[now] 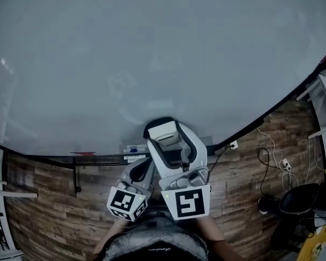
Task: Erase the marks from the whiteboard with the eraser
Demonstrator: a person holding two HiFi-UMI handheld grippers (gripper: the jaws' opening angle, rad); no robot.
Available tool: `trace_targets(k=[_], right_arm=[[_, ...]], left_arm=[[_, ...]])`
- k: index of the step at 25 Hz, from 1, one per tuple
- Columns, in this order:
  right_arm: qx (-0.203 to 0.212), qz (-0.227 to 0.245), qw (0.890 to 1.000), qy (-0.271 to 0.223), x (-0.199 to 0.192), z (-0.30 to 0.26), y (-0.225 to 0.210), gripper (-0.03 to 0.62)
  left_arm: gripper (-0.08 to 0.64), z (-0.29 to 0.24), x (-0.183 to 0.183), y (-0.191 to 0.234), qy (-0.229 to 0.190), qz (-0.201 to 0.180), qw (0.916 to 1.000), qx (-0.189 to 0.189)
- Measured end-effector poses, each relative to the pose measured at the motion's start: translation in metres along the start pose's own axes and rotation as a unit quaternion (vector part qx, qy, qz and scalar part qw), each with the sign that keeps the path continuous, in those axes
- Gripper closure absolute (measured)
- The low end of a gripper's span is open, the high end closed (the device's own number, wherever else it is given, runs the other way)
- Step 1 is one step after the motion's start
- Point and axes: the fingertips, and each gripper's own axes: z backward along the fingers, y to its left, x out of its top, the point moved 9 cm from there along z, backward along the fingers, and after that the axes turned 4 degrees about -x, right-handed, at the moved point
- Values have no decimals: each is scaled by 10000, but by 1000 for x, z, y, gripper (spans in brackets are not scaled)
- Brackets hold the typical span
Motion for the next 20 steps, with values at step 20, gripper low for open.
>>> trace_targets(k=[20], right_arm=[[-620, 268, 9975, 197, -23, 41, -93, 324]], left_arm=[[557, -24, -15, -41, 65, 128, 9999, 36]])
